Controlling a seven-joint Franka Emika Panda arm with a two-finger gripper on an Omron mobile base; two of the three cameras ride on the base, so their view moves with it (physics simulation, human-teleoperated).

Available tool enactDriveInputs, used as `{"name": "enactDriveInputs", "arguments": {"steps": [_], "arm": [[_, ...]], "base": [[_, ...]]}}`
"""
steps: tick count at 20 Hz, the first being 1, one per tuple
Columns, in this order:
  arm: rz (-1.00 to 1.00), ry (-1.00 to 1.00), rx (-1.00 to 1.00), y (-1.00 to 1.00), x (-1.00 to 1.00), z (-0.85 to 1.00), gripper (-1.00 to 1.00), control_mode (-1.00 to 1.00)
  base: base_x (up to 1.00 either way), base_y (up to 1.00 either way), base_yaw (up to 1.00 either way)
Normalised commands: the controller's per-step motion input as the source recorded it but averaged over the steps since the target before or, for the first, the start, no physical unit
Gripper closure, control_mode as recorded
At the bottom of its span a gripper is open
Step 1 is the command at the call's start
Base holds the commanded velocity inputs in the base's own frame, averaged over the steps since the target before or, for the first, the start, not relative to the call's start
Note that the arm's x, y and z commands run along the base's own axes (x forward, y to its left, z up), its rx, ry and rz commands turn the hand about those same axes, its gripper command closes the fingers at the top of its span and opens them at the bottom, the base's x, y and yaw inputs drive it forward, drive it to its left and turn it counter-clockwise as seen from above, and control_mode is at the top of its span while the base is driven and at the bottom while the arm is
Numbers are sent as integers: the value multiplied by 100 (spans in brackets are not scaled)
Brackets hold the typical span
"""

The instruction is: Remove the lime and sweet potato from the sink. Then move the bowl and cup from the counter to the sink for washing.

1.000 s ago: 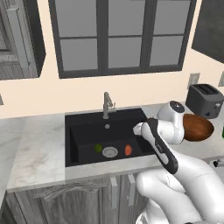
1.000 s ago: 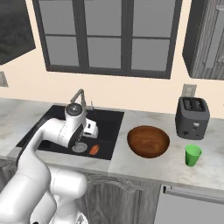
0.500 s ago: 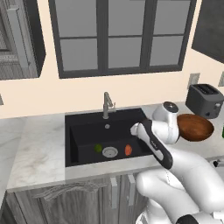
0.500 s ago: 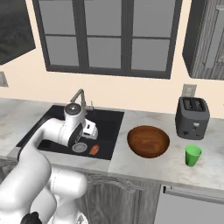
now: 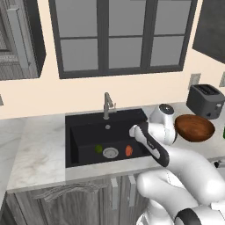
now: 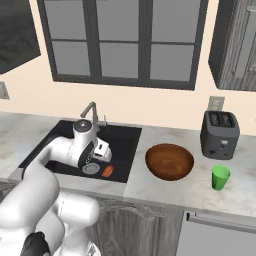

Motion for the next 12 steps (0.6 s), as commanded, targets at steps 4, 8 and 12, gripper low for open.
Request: {"name": "enactDriveInputs", "arguments": {"steps": [4, 8, 12], "arm": [[-4, 5, -1, 2, 8, -19, -100, -100], [-2, 4, -3, 4, 11, -19, -100, -100], [-1, 2, -4, 4, 13, -19, -100, -100]], "base": [[0, 0, 0], [0, 0, 0], [0, 0, 0]]}}
